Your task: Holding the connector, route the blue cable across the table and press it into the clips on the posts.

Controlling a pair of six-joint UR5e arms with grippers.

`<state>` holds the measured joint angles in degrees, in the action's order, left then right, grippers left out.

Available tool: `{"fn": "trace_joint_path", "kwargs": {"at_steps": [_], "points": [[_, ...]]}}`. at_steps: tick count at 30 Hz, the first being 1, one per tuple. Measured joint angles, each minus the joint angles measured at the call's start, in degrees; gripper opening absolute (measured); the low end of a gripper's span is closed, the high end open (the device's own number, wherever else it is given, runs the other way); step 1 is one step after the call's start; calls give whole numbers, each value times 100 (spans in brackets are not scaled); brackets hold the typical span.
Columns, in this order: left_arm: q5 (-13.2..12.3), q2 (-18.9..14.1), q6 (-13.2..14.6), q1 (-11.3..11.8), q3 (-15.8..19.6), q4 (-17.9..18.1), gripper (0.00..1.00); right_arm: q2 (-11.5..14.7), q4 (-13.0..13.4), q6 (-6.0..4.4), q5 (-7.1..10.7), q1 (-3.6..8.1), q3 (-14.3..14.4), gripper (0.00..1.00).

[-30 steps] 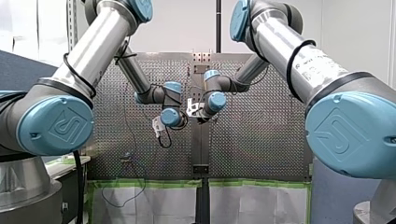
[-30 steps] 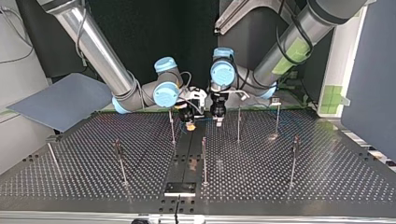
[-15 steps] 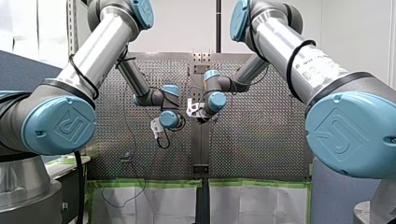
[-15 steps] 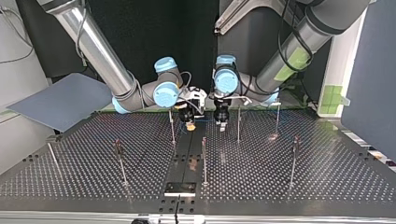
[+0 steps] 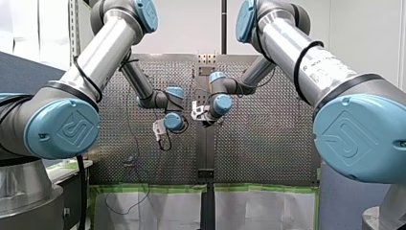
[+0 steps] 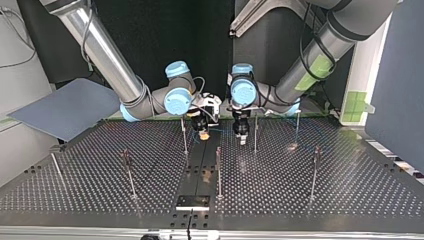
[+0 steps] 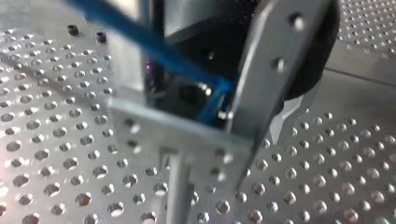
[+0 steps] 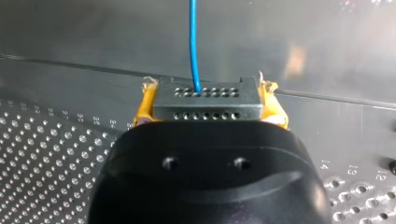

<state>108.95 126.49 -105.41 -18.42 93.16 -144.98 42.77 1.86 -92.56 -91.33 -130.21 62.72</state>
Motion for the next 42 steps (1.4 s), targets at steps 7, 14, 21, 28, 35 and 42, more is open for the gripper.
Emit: {"fn": "trace_joint_path", "kwargs": {"at_steps": [7,14,21,28,35,42], "points": [[47,1,112,6,-2,-16,70,0,0,0,0,-1,0,0],[56,-2,246,-13,-2,70,0,0,0,-13,0,-1,0,0],[69,-7,266,-41,-2,-1,0,2,0,-17,2,7,0,0],[302,-41,368,-102,-2,-241,0,49,0,-12,52,29,-2,0],[543,-291,397,-199,13,-583,0,341,-42,-133,118,47,1,0],[661,-641,387,-294,124,-889,0,636,-286,-280,91,63,1,0]]}}
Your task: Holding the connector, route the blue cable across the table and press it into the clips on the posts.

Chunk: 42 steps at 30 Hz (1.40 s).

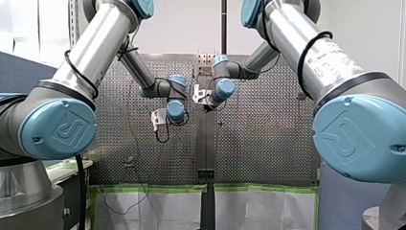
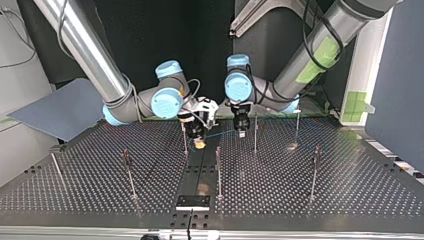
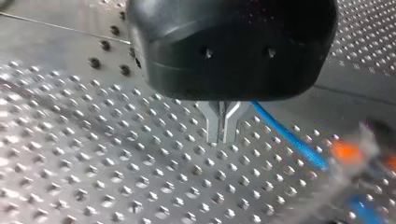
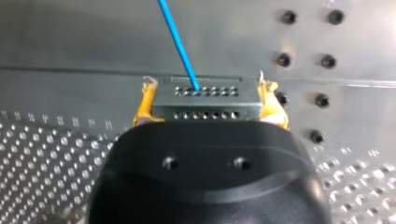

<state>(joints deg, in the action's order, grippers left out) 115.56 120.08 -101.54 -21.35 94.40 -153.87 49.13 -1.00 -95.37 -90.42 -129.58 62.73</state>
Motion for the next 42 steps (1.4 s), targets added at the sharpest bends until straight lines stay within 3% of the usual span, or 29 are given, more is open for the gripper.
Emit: {"fn": "trace_joint_path", "kwargs": {"at_steps": [8,20,42], "points": [[143,-454,25,-60,279,41,0,244,-126,-102,-58,-7,136,0],[99,-1112,139,-315,322,-89,0,840,-138,-158,-75,1,599,0],[124,-2078,181,-459,321,-660,0,1917,-203,-191,-68,-14,641,0]]}}
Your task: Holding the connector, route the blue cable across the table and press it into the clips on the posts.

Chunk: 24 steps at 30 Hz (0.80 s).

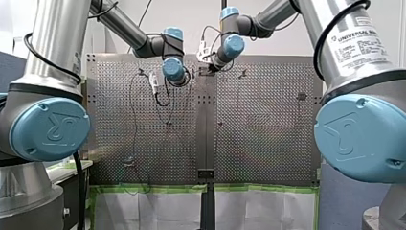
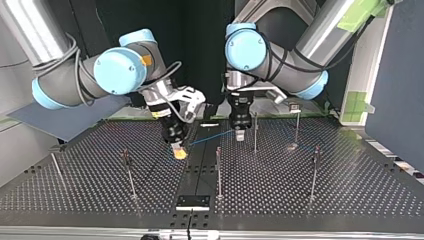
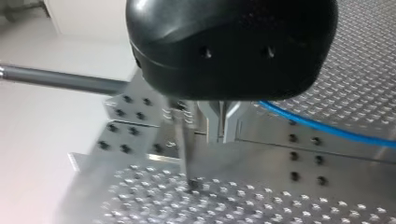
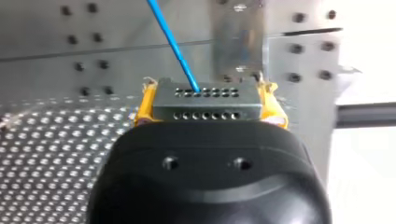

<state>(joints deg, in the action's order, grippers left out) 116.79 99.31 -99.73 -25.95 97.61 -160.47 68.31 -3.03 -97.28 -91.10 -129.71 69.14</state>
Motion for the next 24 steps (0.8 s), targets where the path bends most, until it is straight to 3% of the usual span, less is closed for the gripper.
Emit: {"fn": "trace_joint_path", "kwargs": {"at_steps": [8,18,24], "points": [[-240,-236,2,189,1,256,0,239,-7,-3,-5,32,-4,0],[-708,148,-91,466,-41,569,0,213,-19,-2,-3,86,17,0],[-1001,254,-172,554,-190,565,0,170,-21,20,-4,87,81,0]]}}
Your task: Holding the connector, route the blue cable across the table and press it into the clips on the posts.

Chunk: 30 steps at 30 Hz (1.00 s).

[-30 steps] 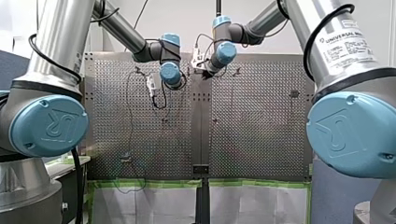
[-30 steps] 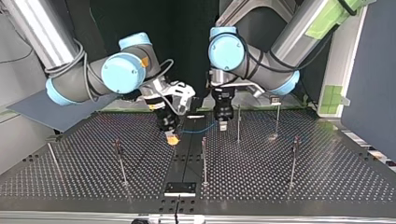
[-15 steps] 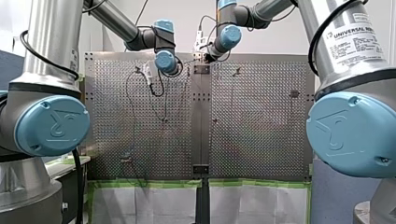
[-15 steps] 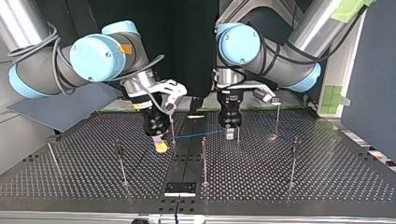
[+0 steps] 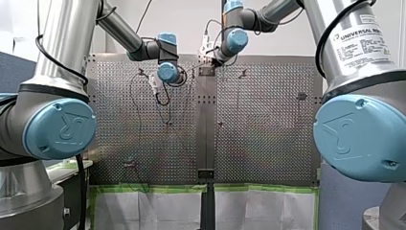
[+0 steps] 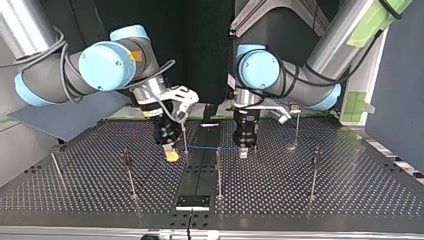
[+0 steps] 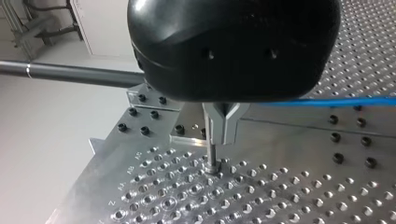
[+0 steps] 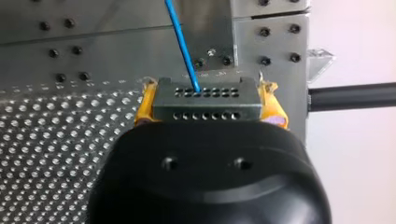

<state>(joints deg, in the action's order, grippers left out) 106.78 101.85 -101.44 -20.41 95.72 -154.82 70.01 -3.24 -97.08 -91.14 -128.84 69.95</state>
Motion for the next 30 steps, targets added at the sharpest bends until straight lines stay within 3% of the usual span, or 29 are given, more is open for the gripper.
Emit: {"fn": "trace_joint_path", "kwargs": {"at_steps": [8,13,19,30], "points": [[-302,18,-101,64,-27,-11,0,-105,12,14,-2,37,123,0],[-352,49,-134,102,-28,8,0,-186,22,19,-7,65,147,0],[-538,215,-171,168,-48,186,0,-219,58,20,-3,130,147,0],[-689,274,-369,301,-439,423,0,-235,215,13,150,268,134,0]]}}
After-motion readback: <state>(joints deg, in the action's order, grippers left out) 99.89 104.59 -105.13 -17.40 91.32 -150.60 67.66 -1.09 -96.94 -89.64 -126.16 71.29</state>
